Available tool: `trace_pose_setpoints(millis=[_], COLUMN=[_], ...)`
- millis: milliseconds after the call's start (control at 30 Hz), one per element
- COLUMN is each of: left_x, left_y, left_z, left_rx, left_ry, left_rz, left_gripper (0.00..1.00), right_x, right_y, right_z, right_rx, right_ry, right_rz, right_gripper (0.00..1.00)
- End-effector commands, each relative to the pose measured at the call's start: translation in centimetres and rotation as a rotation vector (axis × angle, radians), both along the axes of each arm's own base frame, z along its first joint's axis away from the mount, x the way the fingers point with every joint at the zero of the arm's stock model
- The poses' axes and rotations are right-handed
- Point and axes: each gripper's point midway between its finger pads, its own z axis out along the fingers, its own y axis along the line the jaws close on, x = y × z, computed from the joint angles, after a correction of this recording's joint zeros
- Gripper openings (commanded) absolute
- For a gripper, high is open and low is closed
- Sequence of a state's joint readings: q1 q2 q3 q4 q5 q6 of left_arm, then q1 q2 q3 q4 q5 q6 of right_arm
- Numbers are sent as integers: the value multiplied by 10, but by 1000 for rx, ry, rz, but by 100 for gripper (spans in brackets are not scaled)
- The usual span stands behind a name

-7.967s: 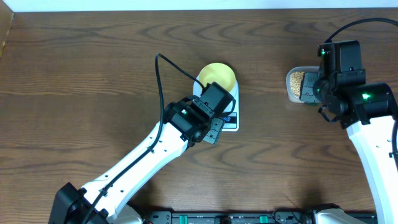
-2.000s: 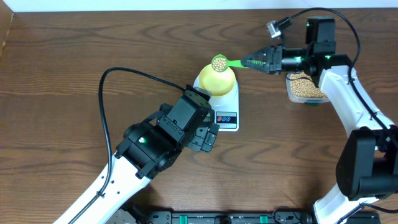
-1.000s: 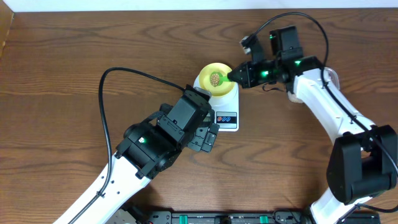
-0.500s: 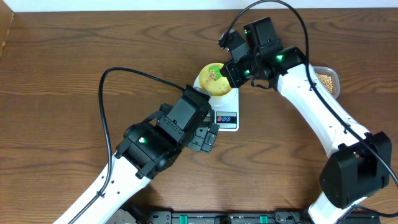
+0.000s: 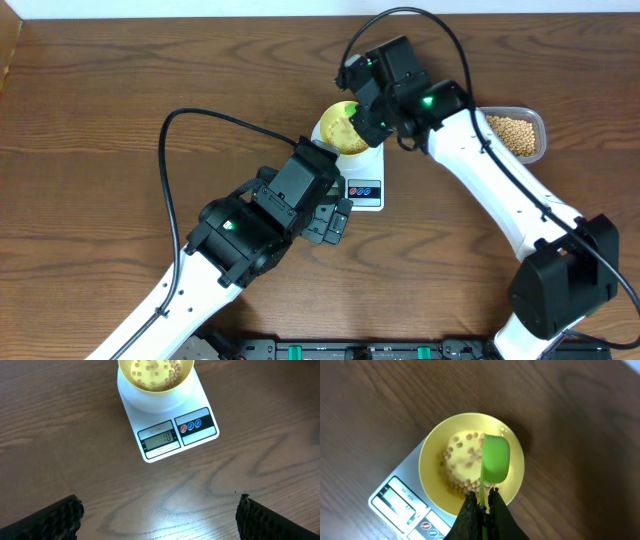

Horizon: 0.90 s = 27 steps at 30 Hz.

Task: Scoop item into bowl and weigh 50g on scale
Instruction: 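Tilt the scoop with the right gripper to pour beans into the bowl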

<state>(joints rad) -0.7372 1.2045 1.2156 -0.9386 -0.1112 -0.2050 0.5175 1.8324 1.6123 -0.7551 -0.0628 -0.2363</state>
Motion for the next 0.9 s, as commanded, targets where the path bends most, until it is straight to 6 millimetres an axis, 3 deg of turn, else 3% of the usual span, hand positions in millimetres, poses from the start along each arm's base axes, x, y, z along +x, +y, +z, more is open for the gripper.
trace_pose_setpoints(millis=[0,433,667,767,867], left_x=[2,2,2,2,2], left_y=[1,1,1,1,1], left_z=[4,4,4,4,4], left_rx=[8,8,9,8,8], left_ry=[-13,-13,-13,-13,-13], left_rz=[-3,-3,-3,-2,-2], left_gripper=[100,100,100,100,100], right_x=[6,4,0,1,3], right_y=[0,-2,-5,-11,-27], right_z=[13,34,40,53,83], right_rx=[-72,-81,-3,28,69], right_ry=[-71,-117,-71,-71,-80], right_rz=[18,14,-59,-99,-175], right_gripper=[1,1,1,1,1])
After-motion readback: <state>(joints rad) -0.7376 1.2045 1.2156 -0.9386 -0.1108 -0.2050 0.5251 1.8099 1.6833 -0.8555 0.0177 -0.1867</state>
